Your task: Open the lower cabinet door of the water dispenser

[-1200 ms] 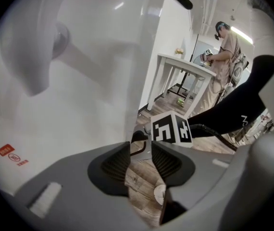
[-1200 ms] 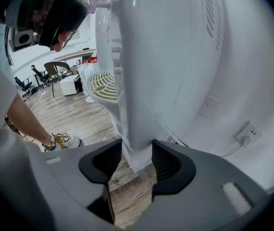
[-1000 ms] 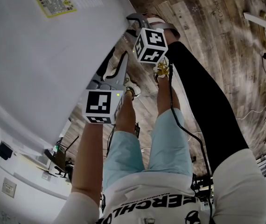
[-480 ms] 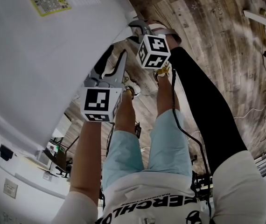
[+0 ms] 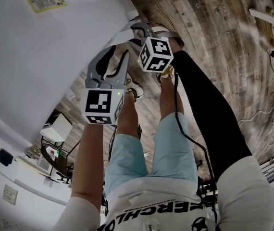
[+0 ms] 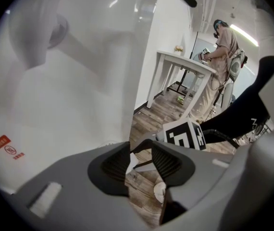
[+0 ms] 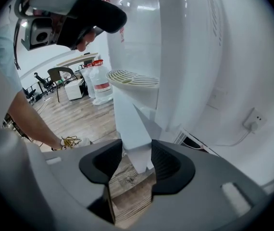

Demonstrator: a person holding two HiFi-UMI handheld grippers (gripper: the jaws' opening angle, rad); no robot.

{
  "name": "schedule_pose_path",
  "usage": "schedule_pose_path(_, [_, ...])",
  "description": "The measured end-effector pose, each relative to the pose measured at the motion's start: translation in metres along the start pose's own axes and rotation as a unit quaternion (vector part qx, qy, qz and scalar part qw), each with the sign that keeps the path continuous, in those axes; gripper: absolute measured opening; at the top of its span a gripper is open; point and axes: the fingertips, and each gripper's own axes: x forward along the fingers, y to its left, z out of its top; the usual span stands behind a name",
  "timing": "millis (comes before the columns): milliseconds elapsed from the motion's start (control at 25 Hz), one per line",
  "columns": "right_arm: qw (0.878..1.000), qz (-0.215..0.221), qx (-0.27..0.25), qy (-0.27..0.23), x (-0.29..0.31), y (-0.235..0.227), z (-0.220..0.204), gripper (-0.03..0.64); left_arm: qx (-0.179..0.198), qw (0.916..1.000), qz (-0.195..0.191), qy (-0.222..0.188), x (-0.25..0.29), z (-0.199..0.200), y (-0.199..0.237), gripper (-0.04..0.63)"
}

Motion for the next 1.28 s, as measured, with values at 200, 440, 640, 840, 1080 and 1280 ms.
schedule_pose_path(200, [1.000,0.001,0.007,-0.001,0.001,0.004,-0.003,0.189,-0.008,0.9999,0.008,-0.008,0.001,-0.004,-0.002,0.195])
schedule_pose_path(440, [1.000,0.006,0.007,0.000,-0.005,0.014,-0.005,0.184,-0.024,0.9991,0.019,-0.029,-0.003,-0.009,-0.011,0.195])
schedule_pose_path(640, [1.000,-0.004,0.025,0.010,-0.003,0.021,-0.006,0.184,-0.020,0.9992,0.013,-0.032,-0.007,-0.015,-0.013,0.195])
schedule_pose_path(840, [0.999,-0.006,0.030,0.017,-0.005,0.036,-0.008,0.183,-0.014,0.9990,0.017,-0.040,-0.022,-0.025,-0.013,0.195])
schedule_pose_path(1080, [0.999,-0.012,0.026,0.026,-0.007,0.053,-0.013,0.179,-0.017,0.9987,0.019,-0.043,-0.039,-0.045,-0.012,0.195])
schedule_pose_path(1280, [0.999,-0.019,0.028,0.034,-0.007,0.069,-0.018,0.179,-0.028,0.9981,0.024,-0.050,-0.053,-0.061,-0.016,0.195])
